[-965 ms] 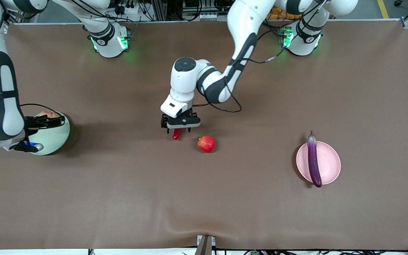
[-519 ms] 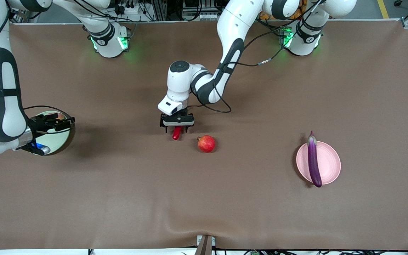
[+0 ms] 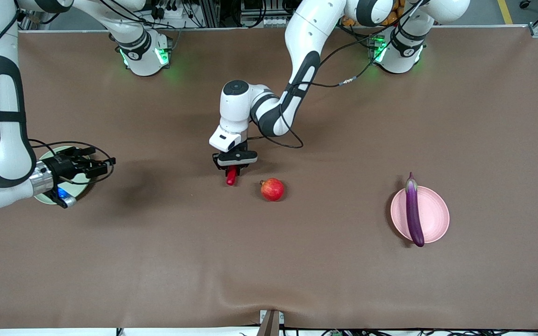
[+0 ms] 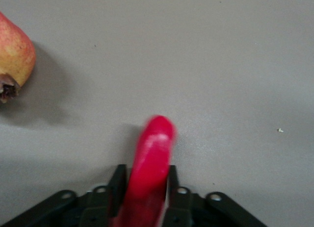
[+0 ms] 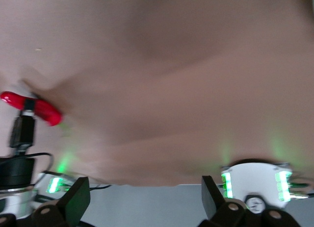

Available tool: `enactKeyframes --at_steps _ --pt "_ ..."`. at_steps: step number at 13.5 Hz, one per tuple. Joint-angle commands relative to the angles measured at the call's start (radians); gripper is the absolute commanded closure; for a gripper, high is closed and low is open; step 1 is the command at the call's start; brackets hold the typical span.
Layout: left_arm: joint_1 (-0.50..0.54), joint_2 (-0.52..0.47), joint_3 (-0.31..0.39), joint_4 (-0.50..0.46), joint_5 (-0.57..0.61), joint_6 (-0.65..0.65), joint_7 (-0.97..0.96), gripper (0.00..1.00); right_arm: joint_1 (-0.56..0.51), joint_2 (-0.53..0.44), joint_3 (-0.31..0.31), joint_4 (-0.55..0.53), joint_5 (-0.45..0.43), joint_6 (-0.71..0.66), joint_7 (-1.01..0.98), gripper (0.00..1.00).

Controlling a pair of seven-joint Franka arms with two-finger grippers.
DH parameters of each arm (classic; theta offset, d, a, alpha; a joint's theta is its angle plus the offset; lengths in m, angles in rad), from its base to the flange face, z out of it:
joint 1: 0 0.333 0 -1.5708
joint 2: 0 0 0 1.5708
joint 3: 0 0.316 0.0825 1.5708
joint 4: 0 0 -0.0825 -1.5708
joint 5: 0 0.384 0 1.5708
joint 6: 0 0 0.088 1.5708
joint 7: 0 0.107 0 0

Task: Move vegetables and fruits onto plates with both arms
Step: 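Grasp the red chili pepper with the left gripper and lift it, then carry the pepper to the pink plate while the right gripper grasps the apple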

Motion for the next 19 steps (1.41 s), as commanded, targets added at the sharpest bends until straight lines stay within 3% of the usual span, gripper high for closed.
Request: enactKeyframes --at_steps 1,6,11,14,16,19 --pt "-0.003 -0.010 0.016 0.021 0.002 0.000 -0.032 1.00 0.028 -0.026 0.004 -0.003 0.078 -0.011 0.112 0.00" --pt "0.075 -0.179 0.017 0.017 -0.093 -0.085 -0.041 1.00 0.076 -0.030 0.010 -0.001 0.147 0.003 0.197 0.00" --pt "0.219 -0.356 0.036 0.015 -0.067 -0.407 -0.027 1.00 0.217 -0.035 0.016 0.002 0.224 0.136 0.414 0.00" --pt "0.325 -0.447 0.036 0.004 -0.024 -0.643 -0.008 1.00 0.316 -0.034 0.021 0.002 0.302 0.297 0.592 0.00" --pt "0.416 -0.479 0.034 -0.002 0.052 -0.778 0.020 1.00 0.449 -0.024 0.021 0.002 0.307 0.499 0.797 0.00" --pt "0.586 -0.485 0.034 -0.010 0.074 -0.909 0.229 1.00 0.586 0.034 0.022 0.032 0.299 0.731 0.962 0.00"
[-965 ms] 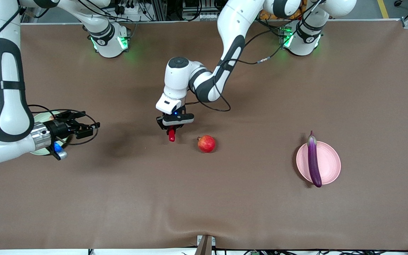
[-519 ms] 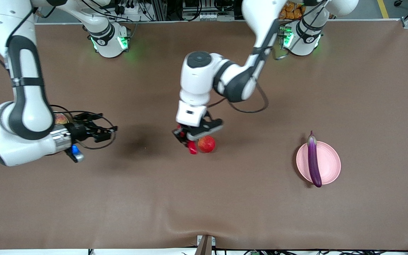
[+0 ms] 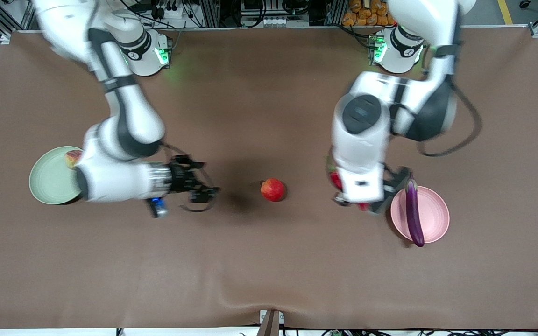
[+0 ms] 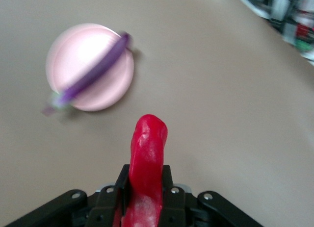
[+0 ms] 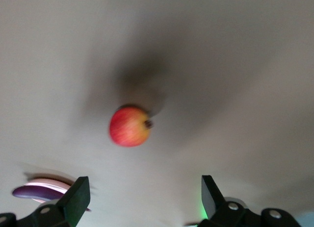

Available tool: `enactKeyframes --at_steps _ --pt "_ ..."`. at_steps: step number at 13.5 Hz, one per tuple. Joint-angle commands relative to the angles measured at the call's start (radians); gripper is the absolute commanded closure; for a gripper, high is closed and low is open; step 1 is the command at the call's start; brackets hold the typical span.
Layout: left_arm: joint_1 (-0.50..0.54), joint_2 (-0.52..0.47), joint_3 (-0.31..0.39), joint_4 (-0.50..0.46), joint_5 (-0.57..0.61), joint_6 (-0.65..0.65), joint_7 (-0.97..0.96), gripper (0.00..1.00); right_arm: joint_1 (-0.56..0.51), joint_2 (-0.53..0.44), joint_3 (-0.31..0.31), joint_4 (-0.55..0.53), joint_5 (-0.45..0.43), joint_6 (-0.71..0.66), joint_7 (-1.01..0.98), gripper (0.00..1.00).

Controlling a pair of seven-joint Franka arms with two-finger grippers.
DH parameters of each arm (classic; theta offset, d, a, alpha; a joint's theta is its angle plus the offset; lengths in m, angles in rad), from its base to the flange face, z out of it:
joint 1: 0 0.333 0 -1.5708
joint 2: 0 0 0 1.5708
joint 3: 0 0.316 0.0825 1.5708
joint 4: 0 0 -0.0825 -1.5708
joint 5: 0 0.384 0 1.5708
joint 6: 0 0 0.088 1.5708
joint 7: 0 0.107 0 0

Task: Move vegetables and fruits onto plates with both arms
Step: 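Carry the pepper to the pink plate while the right gripper grasps the apple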

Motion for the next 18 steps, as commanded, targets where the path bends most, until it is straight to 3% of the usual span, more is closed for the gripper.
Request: enactKeyframes --at_steps 1,3,6,9,12,15,16,18 --pt "0.129 -0.025 -0.017 -0.040 0.020 -0.071 0.183 1.00 0.076 0.063 -0.015 0.047 0.008 0.076 0.062 0.00" --pt "0.224 -0.021 -0.020 -0.046 0.020 -0.071 0.347 1.00 0.122 0.130 -0.017 0.115 0.002 0.131 0.063 0.00" --pt "0.316 0.004 -0.025 -0.060 0.017 -0.067 0.546 1.00 0.229 0.262 -0.018 0.181 -0.105 0.311 0.105 0.00" --pt "0.379 0.097 -0.036 -0.058 -0.039 0.089 0.605 1.00 0.242 0.330 -0.020 0.248 -0.133 0.328 0.179 0.00" --pt "0.410 0.168 -0.037 -0.060 -0.045 0.200 0.851 1.00 0.260 0.354 -0.017 0.245 -0.214 0.322 0.182 0.00" --pt "0.429 0.212 -0.065 -0.069 -0.049 0.220 0.985 1.00 0.276 0.386 -0.018 0.250 -0.225 0.333 0.178 0.00" --pt "0.427 0.216 -0.069 -0.090 -0.049 0.220 1.002 1.00 0.279 0.388 -0.017 0.248 -0.252 0.334 0.178 0.04" --pt "0.426 0.211 -0.074 -0.142 -0.046 0.222 1.028 1.00 0.276 0.385 -0.017 0.250 -0.262 0.328 0.175 0.80"
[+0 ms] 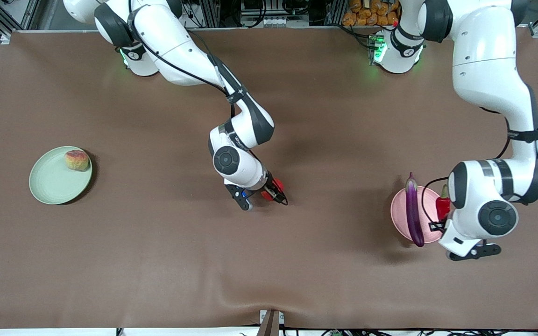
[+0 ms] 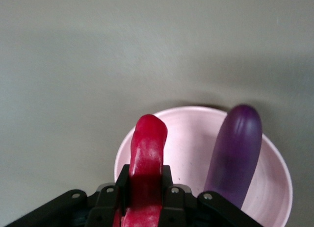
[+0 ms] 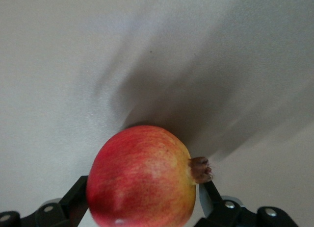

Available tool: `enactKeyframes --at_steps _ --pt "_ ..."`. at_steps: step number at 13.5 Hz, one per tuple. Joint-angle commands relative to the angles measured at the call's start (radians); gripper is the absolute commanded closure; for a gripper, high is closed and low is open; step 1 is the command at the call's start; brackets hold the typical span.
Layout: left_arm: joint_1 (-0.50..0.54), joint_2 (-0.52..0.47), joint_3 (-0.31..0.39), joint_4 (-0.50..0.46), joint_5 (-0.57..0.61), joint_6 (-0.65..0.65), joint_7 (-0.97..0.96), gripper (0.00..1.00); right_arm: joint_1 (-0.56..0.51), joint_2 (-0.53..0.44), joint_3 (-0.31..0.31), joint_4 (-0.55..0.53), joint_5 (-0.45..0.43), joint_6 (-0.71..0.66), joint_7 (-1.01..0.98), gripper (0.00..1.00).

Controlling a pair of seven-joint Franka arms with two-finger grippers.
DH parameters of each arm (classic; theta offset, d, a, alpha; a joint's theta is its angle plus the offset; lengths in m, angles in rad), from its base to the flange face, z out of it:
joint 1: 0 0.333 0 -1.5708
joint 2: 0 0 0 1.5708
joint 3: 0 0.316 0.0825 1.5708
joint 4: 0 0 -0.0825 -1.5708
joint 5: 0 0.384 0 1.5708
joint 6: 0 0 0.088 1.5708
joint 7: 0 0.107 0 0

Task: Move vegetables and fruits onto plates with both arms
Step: 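Release the pepper on the pink plate while the right gripper carries the apple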

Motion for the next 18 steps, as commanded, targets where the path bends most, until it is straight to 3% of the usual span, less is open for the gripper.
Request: enactKeyframes --at_steps 1,3,4,5,6,7,9,11,15,18 --pt "0.003 -0.002 -0.007 -0.044 -0.008 0.006 0.060 1.00 -0.009 0.006 -0.010 0.036 -0.025 -0.023 0.017 1.00" --pt "0.004 0.019 -0.008 -0.045 -0.007 0.006 0.070 0.99 -0.042 -0.030 -0.010 0.042 -0.027 -0.151 0.010 1.00" --pt "0.004 0.025 -0.008 -0.045 -0.008 0.006 0.070 0.79 -0.063 -0.050 -0.011 0.052 -0.025 -0.225 0.008 1.00" --pt "0.004 0.027 -0.008 -0.045 -0.007 0.006 0.070 0.37 -0.081 -0.069 -0.016 0.057 -0.028 -0.307 0.007 1.00" --pt "0.006 0.027 -0.008 -0.044 -0.004 0.006 0.071 0.09 -0.098 -0.085 -0.025 0.059 -0.039 -0.402 -0.012 1.00" --pt "0.004 0.022 -0.007 -0.044 -0.005 0.006 0.073 0.00 -0.135 -0.126 -0.040 0.059 -0.043 -0.502 -0.089 1.00" --pt "0.003 0.007 -0.008 -0.042 -0.008 0.005 0.076 0.00 -0.210 -0.211 -0.060 0.045 -0.053 -0.718 -0.278 1.00" --pt "0.006 -0.031 -0.008 -0.041 -0.011 -0.009 0.076 0.00 -0.250 -0.260 -0.120 0.020 -0.104 -0.860 -0.404 1.00" --pt "-0.002 -0.154 -0.019 -0.042 -0.012 -0.144 0.077 0.00 -0.333 -0.401 -0.210 -0.209 -0.261 -0.885 -0.801 1.00" --pt "0.013 -0.284 -0.063 -0.042 -0.016 -0.277 0.077 0.00 -0.414 -0.410 -0.290 -0.273 -0.348 -0.856 -1.063 1.00"
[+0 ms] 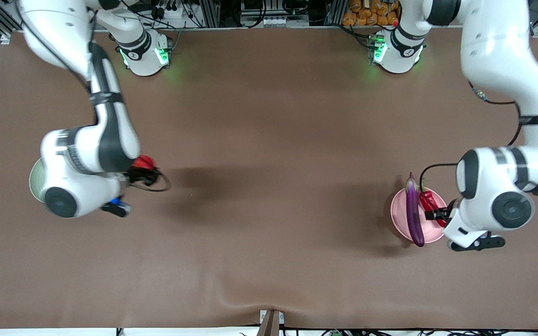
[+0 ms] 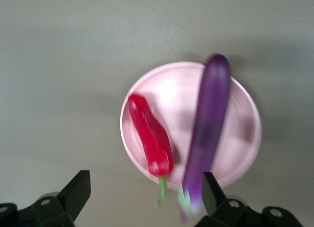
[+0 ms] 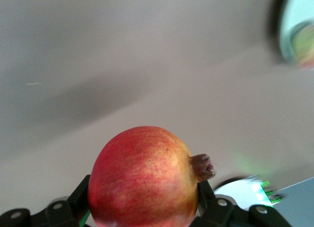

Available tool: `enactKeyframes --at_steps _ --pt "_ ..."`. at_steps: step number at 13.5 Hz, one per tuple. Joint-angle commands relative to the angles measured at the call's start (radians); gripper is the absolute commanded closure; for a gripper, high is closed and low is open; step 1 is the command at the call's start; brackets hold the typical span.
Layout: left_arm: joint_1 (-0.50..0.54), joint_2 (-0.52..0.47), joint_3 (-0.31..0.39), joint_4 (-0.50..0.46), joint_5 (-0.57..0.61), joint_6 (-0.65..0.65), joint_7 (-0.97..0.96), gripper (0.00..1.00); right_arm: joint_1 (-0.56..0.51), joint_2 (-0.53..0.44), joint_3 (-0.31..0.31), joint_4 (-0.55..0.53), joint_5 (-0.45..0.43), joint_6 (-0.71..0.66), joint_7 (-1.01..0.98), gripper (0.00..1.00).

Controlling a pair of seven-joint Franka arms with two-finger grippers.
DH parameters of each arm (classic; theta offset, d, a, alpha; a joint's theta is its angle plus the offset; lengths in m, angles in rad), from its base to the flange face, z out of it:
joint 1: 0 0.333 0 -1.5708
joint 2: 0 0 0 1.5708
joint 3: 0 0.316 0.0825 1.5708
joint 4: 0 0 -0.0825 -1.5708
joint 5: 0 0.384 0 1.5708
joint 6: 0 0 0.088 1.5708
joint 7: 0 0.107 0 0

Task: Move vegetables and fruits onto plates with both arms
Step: 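Release the pepper on the pink plate while the right gripper carries the apple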

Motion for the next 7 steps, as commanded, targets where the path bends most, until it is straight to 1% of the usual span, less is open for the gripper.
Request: enactKeyframes --at_steps 1,2,3,4,6,7 --pt "0.013 -0.160 -0.029 -0.028 -0.016 -0.130 0.026 0.00 -0.105 -0.053 -0.033 -0.118 -0.071 0.071 -0.261 1.00" --pt "0.016 -0.212 -0.029 -0.028 -0.016 -0.175 0.027 0.00 -0.176 -0.049 -0.033 -0.129 -0.094 0.108 -0.391 1.00" --pt "0.022 -0.257 -0.029 -0.029 -0.016 -0.207 0.032 0.00 -0.217 -0.039 -0.033 -0.129 -0.108 0.134 -0.488 1.00" --pt "0.024 -0.293 -0.026 -0.029 -0.016 -0.235 0.048 0.00 -0.248 -0.023 -0.033 -0.129 -0.112 0.159 -0.547 1.00" --pt "0.026 -0.369 -0.028 -0.034 -0.016 -0.286 0.055 0.00 -0.297 0.008 -0.032 -0.129 -0.160 0.232 -0.630 1.00" --pt "0.023 -0.398 -0.028 -0.034 -0.014 -0.315 0.058 0.00 -0.340 0.031 -0.032 -0.129 -0.160 0.274 -0.700 1.00"
